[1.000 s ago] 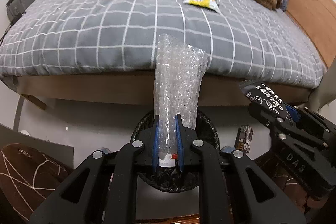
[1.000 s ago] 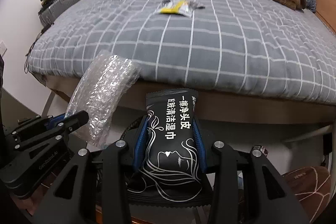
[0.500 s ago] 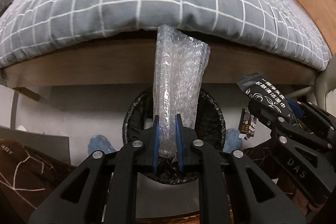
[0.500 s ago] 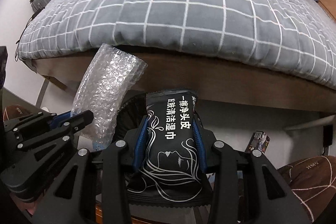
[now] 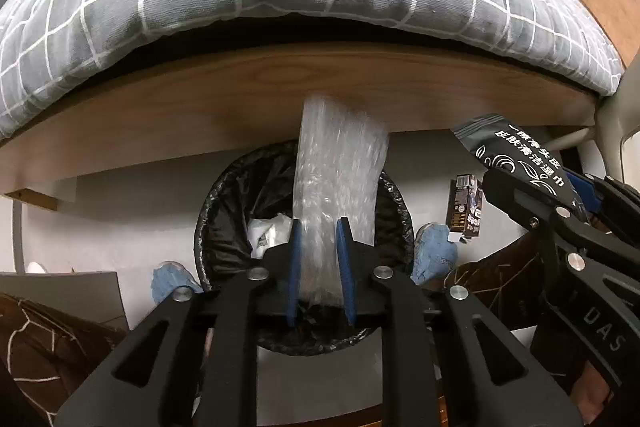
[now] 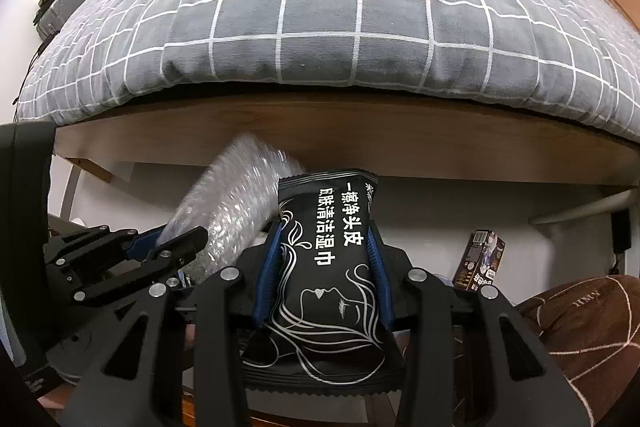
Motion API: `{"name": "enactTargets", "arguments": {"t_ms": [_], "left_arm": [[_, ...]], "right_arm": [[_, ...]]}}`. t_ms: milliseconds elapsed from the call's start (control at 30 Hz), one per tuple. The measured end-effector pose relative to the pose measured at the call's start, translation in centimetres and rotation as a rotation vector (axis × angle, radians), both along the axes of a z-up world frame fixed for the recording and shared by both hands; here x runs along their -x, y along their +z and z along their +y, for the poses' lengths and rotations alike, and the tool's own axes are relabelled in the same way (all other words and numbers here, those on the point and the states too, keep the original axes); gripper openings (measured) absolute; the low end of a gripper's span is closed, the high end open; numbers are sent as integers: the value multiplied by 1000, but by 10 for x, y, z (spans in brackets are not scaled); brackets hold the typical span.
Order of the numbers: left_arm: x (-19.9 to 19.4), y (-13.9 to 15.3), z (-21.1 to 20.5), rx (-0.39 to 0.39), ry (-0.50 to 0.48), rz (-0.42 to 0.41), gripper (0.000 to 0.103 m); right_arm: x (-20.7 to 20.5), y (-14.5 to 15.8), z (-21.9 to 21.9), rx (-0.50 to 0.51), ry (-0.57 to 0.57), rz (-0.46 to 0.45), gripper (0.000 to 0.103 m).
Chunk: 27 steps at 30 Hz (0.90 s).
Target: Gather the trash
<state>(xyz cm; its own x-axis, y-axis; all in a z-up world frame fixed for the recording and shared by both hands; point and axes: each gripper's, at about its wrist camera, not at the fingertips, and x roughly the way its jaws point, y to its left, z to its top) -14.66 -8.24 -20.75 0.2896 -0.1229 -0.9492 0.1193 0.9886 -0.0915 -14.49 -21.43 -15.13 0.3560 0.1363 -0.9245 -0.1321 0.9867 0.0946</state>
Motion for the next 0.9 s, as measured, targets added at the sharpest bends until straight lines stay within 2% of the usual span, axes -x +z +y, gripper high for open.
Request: {"name": "enactTargets", "arguments": {"t_ms": [67,200,367,567,900], "left_arm": [[0,1,0,-7,-1,-11,40],[-1,6,10,-6,33,-25,56],[2,19,27,-18,66,-72,84],[3,34,50,-32,90,-114,97],[8,50,75,-54,108,-141,97]], "right_arm": [[-5,-1,2,-9,-3,5,38],[-6,-3,3,-14,2,8,38],[-6,-7,7,-11,20,8,39],[-6,-9,18,-14,47,3,39],[-13,-17,37,-16,83,22,39]]}}
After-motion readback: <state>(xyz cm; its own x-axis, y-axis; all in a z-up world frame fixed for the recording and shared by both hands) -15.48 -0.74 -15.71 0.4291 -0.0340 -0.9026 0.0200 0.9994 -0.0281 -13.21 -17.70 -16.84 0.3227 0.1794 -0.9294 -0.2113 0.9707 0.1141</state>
